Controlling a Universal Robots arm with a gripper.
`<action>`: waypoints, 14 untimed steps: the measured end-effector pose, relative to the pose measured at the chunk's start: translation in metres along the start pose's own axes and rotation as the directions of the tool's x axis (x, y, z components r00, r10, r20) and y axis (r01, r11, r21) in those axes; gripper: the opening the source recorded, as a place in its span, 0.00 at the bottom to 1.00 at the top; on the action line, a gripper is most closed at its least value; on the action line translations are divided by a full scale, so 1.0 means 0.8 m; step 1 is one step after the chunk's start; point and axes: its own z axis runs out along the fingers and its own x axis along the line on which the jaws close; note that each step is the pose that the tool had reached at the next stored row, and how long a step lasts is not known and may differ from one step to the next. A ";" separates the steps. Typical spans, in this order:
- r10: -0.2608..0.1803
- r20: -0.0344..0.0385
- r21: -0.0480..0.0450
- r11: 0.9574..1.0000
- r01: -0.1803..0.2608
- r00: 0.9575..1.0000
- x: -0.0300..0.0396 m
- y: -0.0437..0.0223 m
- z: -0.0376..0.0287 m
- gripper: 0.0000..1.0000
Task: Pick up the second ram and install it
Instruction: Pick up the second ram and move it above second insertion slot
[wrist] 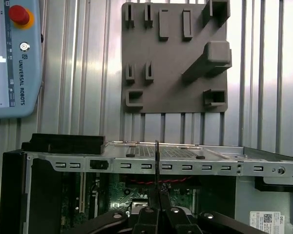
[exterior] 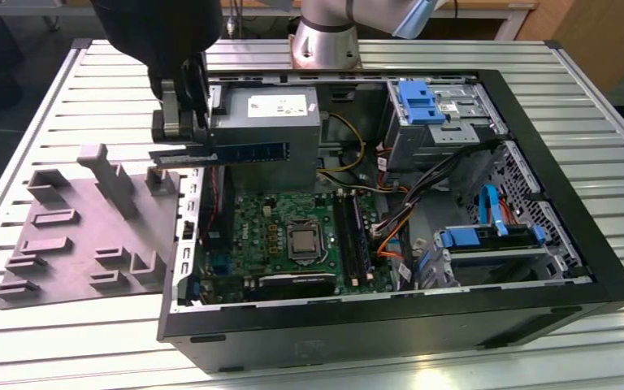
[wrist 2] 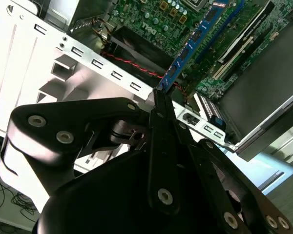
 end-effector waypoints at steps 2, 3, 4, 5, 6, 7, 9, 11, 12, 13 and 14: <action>0.000 0.000 0.000 1.000 0.000 1.000 0.0001 -0.0023 -0.0001 0.12; 0.000 0.000 0.000 1.000 0.000 1.000 0.0001 -0.0033 -0.0001 0.12; 0.000 0.000 0.000 1.000 0.000 1.000 0.0001 -0.0043 -0.0002 0.12; 0.000 0.000 0.000 1.000 0.000 1.000 0.0002 -0.0054 -0.0002 0.12; 0.000 0.000 0.000 1.000 0.000 1.000 0.0002 -0.0064 -0.0002 0.12; 0.000 0.000 0.000 1.000 0.000 1.000 0.0002 -0.0072 -0.0002 0.12; 0.000 0.000 0.000 1.000 0.000 1.000 0.0002 -0.0093 -0.0003 0.12; 0.000 0.000 0.000 1.000 0.000 1.000 0.0003 -0.0116 -0.0004 0.12; 0.000 0.000 0.000 1.000 0.000 1.000 0.0003 -0.0129 -0.0004 0.12; 0.000 0.000 0.000 1.000 0.000 1.000 0.0004 -0.0141 -0.0004 0.12; 0.000 0.000 0.000 1.000 0.000 1.000 0.0004 -0.0152 -0.0005 0.12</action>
